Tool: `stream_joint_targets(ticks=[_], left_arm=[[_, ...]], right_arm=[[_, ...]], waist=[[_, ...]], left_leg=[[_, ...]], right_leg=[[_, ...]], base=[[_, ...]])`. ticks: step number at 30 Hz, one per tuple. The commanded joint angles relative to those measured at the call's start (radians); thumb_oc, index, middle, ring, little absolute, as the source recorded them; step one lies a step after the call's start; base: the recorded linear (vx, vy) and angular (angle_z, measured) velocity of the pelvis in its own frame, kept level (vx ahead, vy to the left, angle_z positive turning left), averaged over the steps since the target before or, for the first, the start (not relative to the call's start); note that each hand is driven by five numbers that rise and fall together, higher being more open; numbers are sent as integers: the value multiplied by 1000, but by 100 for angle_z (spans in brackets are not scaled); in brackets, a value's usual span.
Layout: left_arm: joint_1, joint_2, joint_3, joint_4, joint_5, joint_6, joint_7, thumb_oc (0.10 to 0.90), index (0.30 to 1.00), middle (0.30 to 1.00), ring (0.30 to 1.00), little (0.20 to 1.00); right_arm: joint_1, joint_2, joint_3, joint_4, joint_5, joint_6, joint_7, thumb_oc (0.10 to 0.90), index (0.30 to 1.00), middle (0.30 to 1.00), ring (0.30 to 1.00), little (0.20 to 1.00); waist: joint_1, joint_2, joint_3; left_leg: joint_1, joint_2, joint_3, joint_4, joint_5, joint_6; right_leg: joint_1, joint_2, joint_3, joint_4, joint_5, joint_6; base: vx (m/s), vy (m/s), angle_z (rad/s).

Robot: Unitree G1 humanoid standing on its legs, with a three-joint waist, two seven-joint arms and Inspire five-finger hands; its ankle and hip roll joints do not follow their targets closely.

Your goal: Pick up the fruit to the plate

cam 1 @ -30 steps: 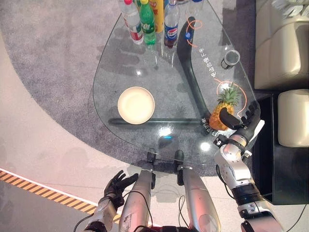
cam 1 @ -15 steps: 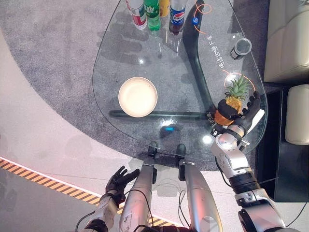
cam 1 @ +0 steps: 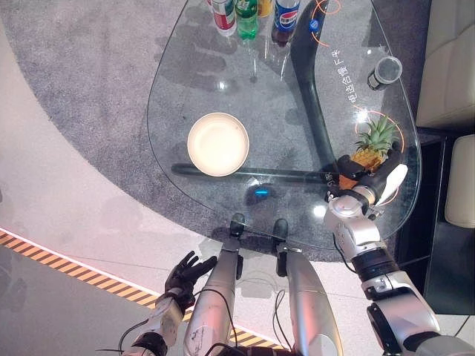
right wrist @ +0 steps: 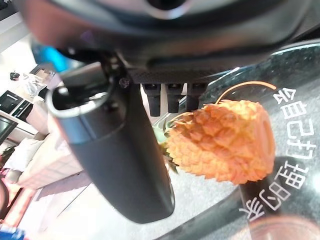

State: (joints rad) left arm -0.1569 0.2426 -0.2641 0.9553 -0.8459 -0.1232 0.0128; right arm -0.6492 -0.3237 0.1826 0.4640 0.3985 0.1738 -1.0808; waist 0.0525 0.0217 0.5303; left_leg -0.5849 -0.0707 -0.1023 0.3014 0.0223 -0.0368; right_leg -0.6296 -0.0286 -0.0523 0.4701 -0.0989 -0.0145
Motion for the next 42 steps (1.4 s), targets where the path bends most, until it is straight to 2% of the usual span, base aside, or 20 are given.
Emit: stream_joint_targets(ticks=[1, 7, 13, 21, 26, 28, 31, 37, 38, 39, 40, 42], left_arm=[[56, -37, -66, 18, 9, 32, 13, 800, 900, 900, 900, 900], [39, -40, -78, 23, -2, 35, 15, 800, 900, 900, 900, 900], [35, -39, -86, 23, -5, 33, 16, 800, 900, 900, 900, 900], [31, -36, -83, 14, 0, 36, 24, 800, 900, 900, 900, 900], [30, -33, -80, 14, 8, 42, 26, 800, 900, 900, 900, 900], [27, -32, -79, 10, 9, 45, 31, 800, 900, 900, 900, 900], [30, -36, -79, 10, 11, 42, 37, 800, 900, 900, 900, 900], [21, -37, -77, 17, 7, 41, 38, 800, 900, 900, 900, 900], [21, -38, -77, 20, 7, 38, 36, 800, 900, 900, 900, 900], [22, -37, -77, 22, 5, 36, 34, 800, 900, 900, 900, 900], [19, -37, -76, 21, 4, 35, 32, 800, 900, 900, 900, 900], [18, -35, -73, 23, 1, 34, 29, 800, 900, 900, 900, 900]], right_arm=[[-15, -66, 7, -38, 38, -5, -95, 800, 900, 900, 900, 900], [-37, -51, 10, 43, 99, -5, -130, 800, 900, 900, 900, 900], [-26, -27, 17, 94, 226, -23, -100, 800, 900, 900, 900, 900], [-10, 4, 19, 129, 454, -76, 2, 800, 900, 900, 900, 900], [22, 38, 5, 141, 630, -143, 118, 800, 900, 900, 900, 900], [39, 62, -9, 141, 777, -177, 219, 800, 900, 900, 900, 900], [63, 88, -18, 124, 834, -190, 292, 800, 900, 900, 900, 900], [73, 94, -28, 122, 815, -159, 358, 800, 900, 900, 900, 900], [70, 91, -32, 123, 821, -156, 370, 709, 822, 822, 822, 809], [66, 85, -39, 127, 837, -151, 390, 377, 538, 538, 538, 477], [61, 80, -45, 126, 836, -159, 394, 100, 300, 300, 300, 200], [56, 73, -52, 126, 831, -157, 396, 100, 300, 300, 300, 200]], waist=[[-2, -1, -10], [4, 1, -10], [8, 0, -10], [11, -7, -10], [10, -11, -10], [9, -14, -10], [6, -17, -10], [1, -19, -10], [0, -20, -10], [0, -21, -10], [-1, -22, -10], [-2, -23, -10]], left_leg=[[-58, -37, 45, 115, -51, 65], [-56, -43, 44, 109, -50, 67], [-56, -44, 43, 113, -58, 68], [-47, -48, 40, 104, -53, 68], [-37, -45, 38, 106, -59, 68], [-36, -45, 39, 104, -59, 68], [-32, -43, 39, 104, -60, 67], [-29, -44, 42, 101, -59, 69], [-28, -44, 42, 102, -58, 69], [-28, -43, 43, 103, -59, 68], [-34, -44, 42, 100, -51, 68], [-34, -43, 42, 100, -51, 67]], right_leg=[[14, 18, 19, -111, 95, -8], [16, 15, 18, -115, 97, -7], [17, 12, 14, -116, 95, -6], [25, 13, 10, -123, 101, -7], [35, 15, 8, -122, 97, -7], [35, 16, 7, -122, 98, -6], [37, 17, 7, -121, 99, -6], [36, 19, 9, -120, 102, -5], [36, 20, 10, -120, 102, -5], [37, 20, 10, -118, 102, -4], [30, 19, 10, -121, 109, -3], [29, 20, 11, -119, 109, -3]], base=[[0, 0, 0], [-4, 18, 8], [0, 3, 1], [0, 0, 0], [0, 0, 0], [0, 0, 0], [0, 0, 0], [0, 0, 0], [0, 0, 0], [0, 0, 0], [0, 0, 0], [0, 0, 0]])
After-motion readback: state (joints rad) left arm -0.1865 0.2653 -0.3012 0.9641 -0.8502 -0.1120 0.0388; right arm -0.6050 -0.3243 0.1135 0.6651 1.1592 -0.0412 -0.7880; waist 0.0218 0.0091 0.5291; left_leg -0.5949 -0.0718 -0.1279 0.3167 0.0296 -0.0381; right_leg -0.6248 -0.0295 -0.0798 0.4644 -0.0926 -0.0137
